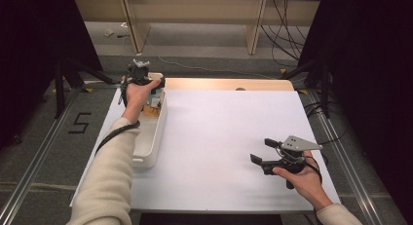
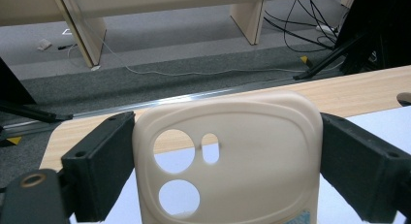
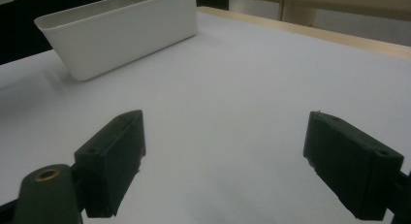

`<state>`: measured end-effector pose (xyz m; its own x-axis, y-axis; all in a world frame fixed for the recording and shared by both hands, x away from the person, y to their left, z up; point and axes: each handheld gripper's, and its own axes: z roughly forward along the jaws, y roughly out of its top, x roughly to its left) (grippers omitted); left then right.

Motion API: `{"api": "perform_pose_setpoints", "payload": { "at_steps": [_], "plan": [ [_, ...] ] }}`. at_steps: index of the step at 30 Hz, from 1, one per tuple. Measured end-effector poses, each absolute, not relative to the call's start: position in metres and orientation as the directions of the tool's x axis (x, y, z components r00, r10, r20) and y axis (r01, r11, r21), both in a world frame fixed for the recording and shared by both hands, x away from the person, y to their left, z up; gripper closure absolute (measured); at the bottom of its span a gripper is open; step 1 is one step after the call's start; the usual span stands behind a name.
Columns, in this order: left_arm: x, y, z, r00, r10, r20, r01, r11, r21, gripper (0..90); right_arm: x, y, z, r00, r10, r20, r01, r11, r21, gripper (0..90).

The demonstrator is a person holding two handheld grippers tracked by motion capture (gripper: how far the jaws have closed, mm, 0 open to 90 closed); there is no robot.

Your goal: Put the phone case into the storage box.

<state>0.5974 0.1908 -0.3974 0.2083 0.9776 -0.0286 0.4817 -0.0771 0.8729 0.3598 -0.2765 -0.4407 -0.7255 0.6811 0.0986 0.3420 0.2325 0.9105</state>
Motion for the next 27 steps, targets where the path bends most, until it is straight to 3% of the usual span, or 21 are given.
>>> {"api": "perform_pose_setpoints", "payload": {
  "at_steps": [27],
  "plan": [
    [0.5972, 0.1896, -0.4044, 0.223, 0.975, -0.022, 0.492, -0.093, 0.865, 9.9, 0.3598, -0.2761, -0.4408, -0.727, 0.679, 0.096, 0.342, 0.237, 0.909, 15.9]
  ]
}}
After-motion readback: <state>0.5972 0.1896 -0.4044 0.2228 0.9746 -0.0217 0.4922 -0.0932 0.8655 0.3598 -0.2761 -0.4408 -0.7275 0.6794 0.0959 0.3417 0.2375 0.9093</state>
